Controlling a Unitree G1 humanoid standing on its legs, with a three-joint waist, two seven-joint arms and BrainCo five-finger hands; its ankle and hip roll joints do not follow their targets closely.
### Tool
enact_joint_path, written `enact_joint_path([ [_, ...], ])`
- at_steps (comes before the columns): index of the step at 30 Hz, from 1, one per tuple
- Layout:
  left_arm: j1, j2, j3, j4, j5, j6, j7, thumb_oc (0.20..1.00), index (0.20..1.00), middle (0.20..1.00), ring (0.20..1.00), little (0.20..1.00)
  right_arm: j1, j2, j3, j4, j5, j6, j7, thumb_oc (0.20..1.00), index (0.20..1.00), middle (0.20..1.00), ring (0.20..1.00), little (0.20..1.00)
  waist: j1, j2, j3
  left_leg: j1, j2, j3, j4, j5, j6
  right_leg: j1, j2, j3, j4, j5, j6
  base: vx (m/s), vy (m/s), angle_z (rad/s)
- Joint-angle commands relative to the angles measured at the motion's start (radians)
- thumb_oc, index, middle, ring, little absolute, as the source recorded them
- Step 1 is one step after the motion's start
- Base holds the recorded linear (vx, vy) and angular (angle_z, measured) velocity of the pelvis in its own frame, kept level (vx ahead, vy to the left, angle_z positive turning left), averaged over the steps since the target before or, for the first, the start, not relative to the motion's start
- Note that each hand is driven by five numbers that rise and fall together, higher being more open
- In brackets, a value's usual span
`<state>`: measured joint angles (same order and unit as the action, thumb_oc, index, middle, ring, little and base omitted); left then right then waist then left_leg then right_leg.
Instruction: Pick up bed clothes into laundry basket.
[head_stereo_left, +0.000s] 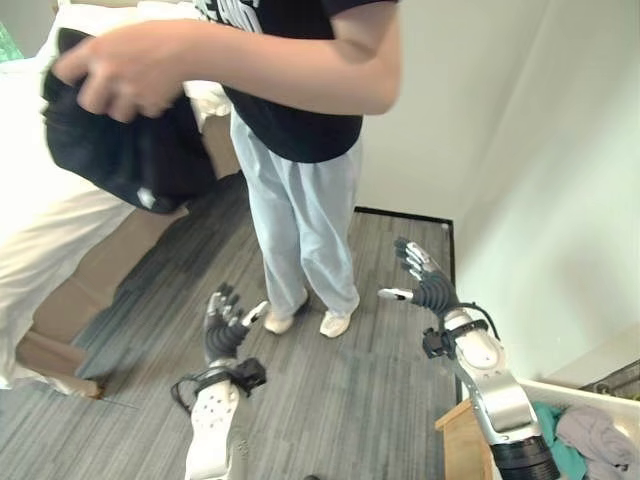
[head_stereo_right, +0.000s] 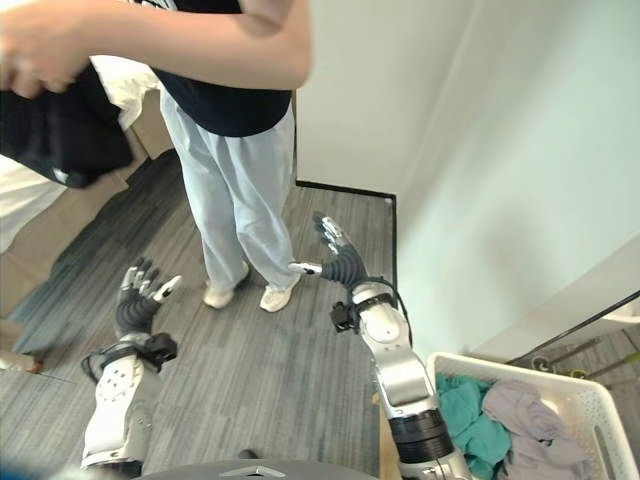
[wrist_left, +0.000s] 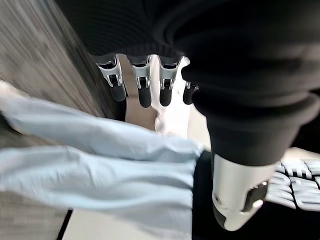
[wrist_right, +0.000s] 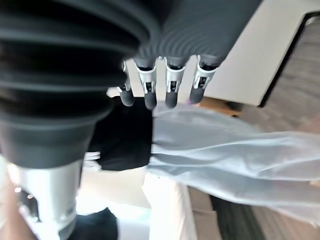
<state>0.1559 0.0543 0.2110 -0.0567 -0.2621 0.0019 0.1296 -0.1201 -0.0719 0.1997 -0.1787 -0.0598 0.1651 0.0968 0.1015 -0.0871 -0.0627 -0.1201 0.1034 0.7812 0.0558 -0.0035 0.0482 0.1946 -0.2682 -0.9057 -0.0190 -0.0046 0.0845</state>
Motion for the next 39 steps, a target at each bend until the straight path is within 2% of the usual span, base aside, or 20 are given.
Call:
enact_joint_path([
  [1,0.006,0.009,-0.022,-0.105,-0.029,-0.055,-0.037,1.000,1.000,1.000,1.000,1.000,-0.044,-0.015,-0.040,0.000,0.023,-0.062,-0.009,1.000,1.000,1.000,1.000,1.000,0.049,0.033,-0.061,0.125,0.169,-0.111,-0.143,0.110,-0.137,-0.046,0.036,0.025,-0.055,0.035,0.040,0.09,0.267,0.18],
  [5,-0.013,0.021,-0.033,-0.114,-0.039,-0.048,-0.060,1.000,1.000,1.000,1.000,1.000,-0.059,-0.010,-0.049,-0.003,0.014,-0.068,-0.015,1.000,1.000,1.000,1.000,1.000,0.056,0.012,-0.049,0.107,0.129,-0.182,-0.143,0.074,-0.109,-0.044,-0.047,0.000,0.092,0.033,0.093,0.09,0.226,0.50],
  [6,-0.043,0.025,-0.049,-0.108,-0.046,-0.045,-0.058,1.000,1.000,1.000,1.000,1.000,-0.087,-0.008,-0.047,-0.003,0.011,-0.072,-0.017,1.000,1.000,1.000,1.000,1.000,0.040,0.008,-0.035,0.094,0.117,-0.229,-0.143,0.065,-0.101,-0.098,-0.108,0.074,0.222,0.100,0.120,0.08,0.231,0.70],
  [7,-0.074,0.031,-0.055,-0.111,-0.050,-0.041,-0.056,1.000,1.000,1.000,1.000,1.000,-0.110,-0.012,-0.048,-0.002,0.012,-0.081,-0.021,1.000,1.000,1.000,1.000,1.000,0.040,0.000,-0.032,0.067,0.112,-0.245,-0.143,0.061,-0.093,-0.138,-0.126,0.138,0.256,0.095,0.134,0.01,0.205,0.91],
  [9,-0.131,0.057,-0.078,-0.096,-0.047,-0.033,-0.057,1.000,1.000,1.000,1.000,1.000,-0.118,-0.013,-0.058,-0.007,0.021,-0.088,-0.033,1.000,1.000,1.000,1.000,1.000,0.018,0.007,-0.033,0.028,0.127,-0.281,-0.143,0.082,-0.097,-0.259,-0.016,0.379,0.238,0.004,0.070,0.00,0.073,0.89],
  [10,-0.155,0.059,-0.089,-0.090,-0.041,-0.030,-0.058,1.000,1.000,1.000,1.000,1.000,-0.122,-0.020,-0.057,-0.008,0.018,-0.091,-0.044,1.000,1.000,1.000,1.000,1.000,0.012,0.005,-0.030,0.013,0.124,-0.307,-0.143,0.083,-0.101,-0.293,0.043,0.484,0.179,-0.029,0.077,0.10,-0.011,0.69],
  [11,-0.166,0.058,-0.094,-0.085,-0.035,-0.028,-0.061,1.000,1.000,1.000,1.000,1.000,-0.129,-0.022,-0.046,-0.007,0.013,-0.092,-0.044,1.000,1.000,1.000,1.000,1.000,0.011,0.001,-0.026,0.007,0.117,-0.328,-0.143,0.076,-0.099,-0.304,0.055,0.525,0.136,-0.031,0.077,0.12,-0.031,0.48],
  [12,-0.175,0.054,-0.098,-0.081,-0.031,-0.028,-0.065,1.000,1.000,1.000,1.000,1.000,-0.136,-0.019,-0.041,-0.009,0.013,-0.092,-0.043,1.000,1.000,1.000,1.000,1.000,0.003,-0.002,-0.024,-0.001,0.108,-0.353,-0.143,0.071,-0.096,-0.312,0.067,0.550,0.091,-0.017,0.065,0.20,-0.016,0.70],
  [13,-0.187,0.045,-0.118,-0.070,-0.030,-0.027,-0.071,1.000,1.000,1.000,1.000,1.000,-0.117,-0.009,-0.036,-0.020,0.012,-0.094,-0.054,1.000,1.000,1.000,1.000,1.000,-0.039,-0.007,-0.017,-0.021,0.072,-0.423,-0.143,0.058,-0.097,-0.357,0.126,0.711,0.000,0.008,0.045,0.12,0.000,0.71],
  [14,-0.187,0.045,-0.118,-0.069,-0.030,-0.027,-0.071,1.000,1.000,1.000,1.000,1.000,-0.116,-0.009,-0.036,-0.021,0.012,-0.093,-0.054,1.000,1.000,1.000,1.000,1.000,-0.039,-0.008,-0.020,-0.026,0.073,-0.423,-0.143,0.062,-0.096,-0.361,0.127,0.712,-0.004,0.014,0.043,0.17,0.020,0.88],
  [17,-0.172,0.032,-0.157,-0.035,-0.023,-0.028,-0.101,1.000,1.000,1.000,1.000,1.000,-0.044,-0.004,-0.030,-0.041,0.030,-0.110,-0.079,1.000,1.000,1.000,1.000,1.000,-0.088,-0.004,-0.018,-0.047,0.013,-0.546,-0.143,0.034,-0.105,-0.458,0.246,1.035,-0.066,0.081,-0.014,0.16,-0.009,1.70],
  [18,-0.157,0.024,-0.167,-0.036,-0.025,-0.025,-0.110,1.000,1.000,1.000,1.000,1.000,-0.039,-0.005,-0.018,-0.050,0.030,-0.116,-0.093,1.000,1.000,1.000,1.000,1.000,-0.086,-0.001,-0.016,-0.053,-0.007,-0.575,-0.143,0.026,-0.106,-0.460,0.244,1.053,-0.068,0.093,-0.028,0.14,-0.089,2.22],
  [21,-0.119,0.000,-0.153,-0.038,-0.006,-0.020,-0.114,1.000,1.000,1.000,1.000,1.000,-0.062,0.020,0.030,-0.003,0.010,-0.122,-0.092,1.000,1.000,1.000,1.000,1.000,-0.088,0.022,-0.030,-0.031,-0.021,-0.619,-0.143,0.015,-0.098,-0.442,0.211,0.979,-0.068,0.112,-0.031,0.20,-0.134,0.86],
  [25,-0.018,-0.024,-0.113,-0.073,-0.017,-0.026,-0.101,1.000,1.000,1.000,1.000,1.000,-0.123,0.055,0.105,0.104,-0.002,-0.114,-0.082,1.000,1.000,1.000,1.000,1.000,-0.052,0.054,-0.039,0.041,-0.048,-0.641,-0.143,-0.007,-0.088,-0.393,0.187,0.883,-0.068,0.103,-0.030,0.25,-0.087,0.49],
  [28,-0.022,-0.026,-0.104,-0.076,-0.021,-0.033,-0.096,1.000,1.000,1.000,1.000,1.000,-0.143,0.049,0.110,0.121,-0.010,-0.118,-0.081,1.000,1.000,1.000,1.000,1.000,-0.049,0.056,-0.022,0.032,-0.057,-0.634,-0.105,-0.010,-0.092,-0.376,0.173,0.849,-0.068,0.095,-0.028,0.05,-0.050,0.26],
  [29,-0.043,-0.036,-0.104,-0.062,-0.018,-0.038,-0.086,1.000,1.000,1.000,1.000,1.000,-0.166,0.022,0.111,0.137,-0.026,-0.121,-0.083,1.000,1.000,1.000,1.000,1.000,-0.071,0.059,0.002,-0.042,-0.030,-0.505,0.015,-0.013,-0.125,-0.351,0.121,0.750,-0.068,0.082,-0.015,-0.03,-0.021,0.51],
  [31,-0.051,-0.046,-0.098,-0.055,-0.020,-0.039,-0.078,1.000,1.000,1.000,1.000,1.000,-0.185,0.008,0.113,0.139,-0.032,-0.111,-0.088,1.000,1.000,1.000,1.000,1.000,-0.090,0.059,0.006,-0.058,0.010,-0.356,0.061,-0.017,-0.127,-0.326,0.097,0.679,-0.068,0.068,-0.002,0.07,-0.046,1.47],
  [34,-0.034,-0.037,-0.083,-0.057,-0.021,-0.066,-0.079,1.000,1.000,1.000,1.000,1.000,-0.184,0.013,0.107,0.145,-0.030,-0.097,-0.077,1.000,1.000,1.000,1.000,1.000,-0.070,0.072,0.007,-0.091,0.002,-0.309,0.014,0.036,-0.087,-0.255,0.105,0.617,-0.068,0.017,0.003,0.23,0.036,0.87],
  [36,-0.027,-0.033,-0.075,-0.062,-0.015,-0.073,-0.089,1.000,1.000,1.000,1.000,1.000,-0.187,0.005,0.110,0.157,-0.029,-0.094,-0.072,1.000,1.000,1.000,1.000,1.000,-0.061,0.080,0.010,-0.090,0.037,-0.268,-0.067,0.087,-0.084,-0.225,0.101,0.582,-0.068,-0.008,0.008,0.25,0.155,0.18],
  [39,0.006,-0.032,-0.057,-0.066,-0.018,-0.086,-0.092,1.000,1.000,1.000,1.000,1.000,-0.192,0.004,0.117,0.177,-0.034,-0.089,-0.074,1.000,1.000,1.000,1.000,1.000,-0.034,0.070,0.028,-0.138,0.091,-0.303,-0.143,0.122,-0.091,-0.157,0.089,0.554,-0.068,-0.046,0.018,0.27,0.118,0.50],
])
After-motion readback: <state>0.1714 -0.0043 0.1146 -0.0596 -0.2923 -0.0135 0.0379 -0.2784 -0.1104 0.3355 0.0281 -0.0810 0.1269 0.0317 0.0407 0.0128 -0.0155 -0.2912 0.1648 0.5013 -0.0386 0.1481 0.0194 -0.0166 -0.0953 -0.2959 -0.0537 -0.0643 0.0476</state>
